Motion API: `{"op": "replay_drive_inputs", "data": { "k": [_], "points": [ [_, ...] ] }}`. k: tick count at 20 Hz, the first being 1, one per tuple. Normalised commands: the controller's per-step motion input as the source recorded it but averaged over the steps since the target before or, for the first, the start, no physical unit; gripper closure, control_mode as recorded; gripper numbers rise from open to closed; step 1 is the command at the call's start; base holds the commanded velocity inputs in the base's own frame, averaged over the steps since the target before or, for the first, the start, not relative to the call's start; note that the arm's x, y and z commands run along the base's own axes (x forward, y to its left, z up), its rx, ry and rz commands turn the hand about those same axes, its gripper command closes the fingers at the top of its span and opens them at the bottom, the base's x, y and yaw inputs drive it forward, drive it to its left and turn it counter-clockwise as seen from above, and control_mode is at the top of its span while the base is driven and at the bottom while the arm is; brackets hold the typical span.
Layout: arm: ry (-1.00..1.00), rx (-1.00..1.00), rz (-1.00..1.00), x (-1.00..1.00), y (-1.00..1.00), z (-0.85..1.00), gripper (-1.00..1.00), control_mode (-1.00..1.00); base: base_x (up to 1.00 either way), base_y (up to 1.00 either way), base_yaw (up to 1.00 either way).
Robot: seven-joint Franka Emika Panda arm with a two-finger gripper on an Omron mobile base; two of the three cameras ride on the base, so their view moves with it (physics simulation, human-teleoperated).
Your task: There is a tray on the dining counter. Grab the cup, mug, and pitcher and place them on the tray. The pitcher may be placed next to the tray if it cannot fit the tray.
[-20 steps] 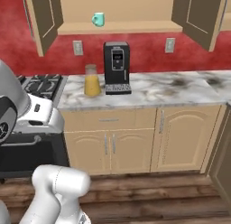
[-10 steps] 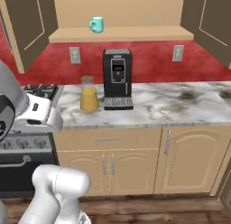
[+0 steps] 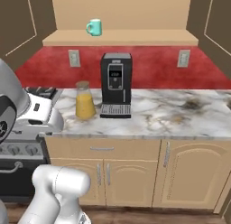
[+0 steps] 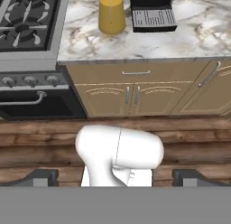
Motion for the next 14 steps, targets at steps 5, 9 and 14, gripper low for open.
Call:
{"op": "replay_drive_inputs", "data": {
  "k": [5,9,14],
  "points": [
    [0.0,0.0,0.0,0.0,0.0,0.0,-1.0,1.0,0.48,-0.38,0.21],
    [0.0,0.0,0.0,0.0,0.0,0.0,-1.0,1.0,0.36,-0.42,0.24],
    [0.0,0.0,0.0,0.0,0.0,0.0,-1.0,1.0,0.39,-0.27,0.16]
  ]
}}
